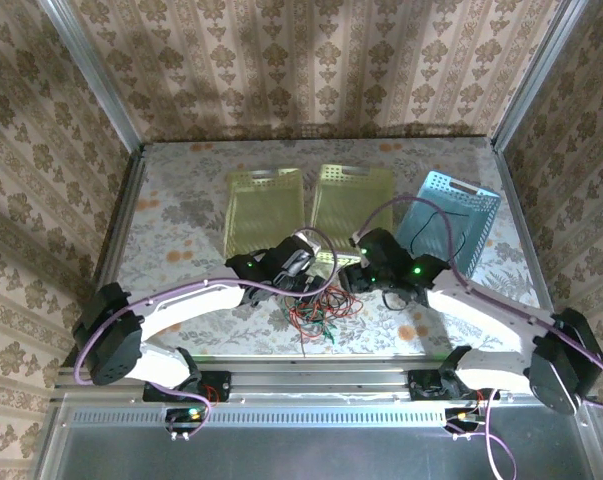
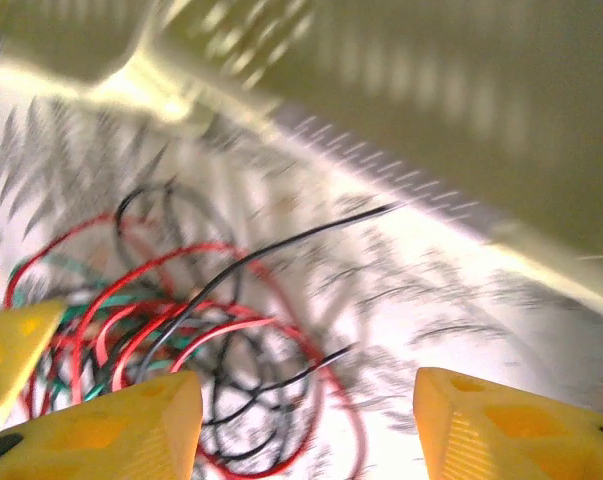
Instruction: Untangle the cables
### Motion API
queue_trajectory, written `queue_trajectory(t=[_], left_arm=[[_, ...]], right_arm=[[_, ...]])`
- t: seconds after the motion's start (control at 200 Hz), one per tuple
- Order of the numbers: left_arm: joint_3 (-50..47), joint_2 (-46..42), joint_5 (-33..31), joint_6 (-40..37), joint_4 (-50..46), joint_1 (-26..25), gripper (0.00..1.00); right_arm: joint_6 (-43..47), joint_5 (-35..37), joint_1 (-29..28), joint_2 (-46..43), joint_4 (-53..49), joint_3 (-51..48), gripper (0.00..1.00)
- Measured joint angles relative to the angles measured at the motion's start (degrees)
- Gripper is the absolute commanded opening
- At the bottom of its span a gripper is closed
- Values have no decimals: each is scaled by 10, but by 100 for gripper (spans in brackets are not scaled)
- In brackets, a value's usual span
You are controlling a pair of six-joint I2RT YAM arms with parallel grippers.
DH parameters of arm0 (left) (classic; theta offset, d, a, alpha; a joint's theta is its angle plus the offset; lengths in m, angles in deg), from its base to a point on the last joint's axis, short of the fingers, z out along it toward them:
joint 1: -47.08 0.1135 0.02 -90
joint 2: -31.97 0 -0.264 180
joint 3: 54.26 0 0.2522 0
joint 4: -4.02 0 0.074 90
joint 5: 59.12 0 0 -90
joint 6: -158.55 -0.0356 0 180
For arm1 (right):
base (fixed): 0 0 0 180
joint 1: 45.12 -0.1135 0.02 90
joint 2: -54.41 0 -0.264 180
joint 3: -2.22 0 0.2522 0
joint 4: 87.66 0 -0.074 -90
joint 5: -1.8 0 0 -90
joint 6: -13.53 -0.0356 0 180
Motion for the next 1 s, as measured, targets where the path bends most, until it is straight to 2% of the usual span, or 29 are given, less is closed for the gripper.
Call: queue_trajectory(t=[0.286,0.822,0.887,0.927,0.997], left_arm=[[1,47,-27,15,-52,-30,98],[2,51,-41,30,-58,-38,98],[2,51,-41,30,-60,-38,98],[2,51,-41,30,-61,-38,98],[2,51,-41,30,-62,-38,98]], right_arm=[[12,-62,-5,124,58,12,57],[-16,-71,-6,246,130,56,50],[-21,-71,-6,254,130,56,45],[-25,-71,-6,255,131,56,39],[-28,-71,-7,256,134,56,18]])
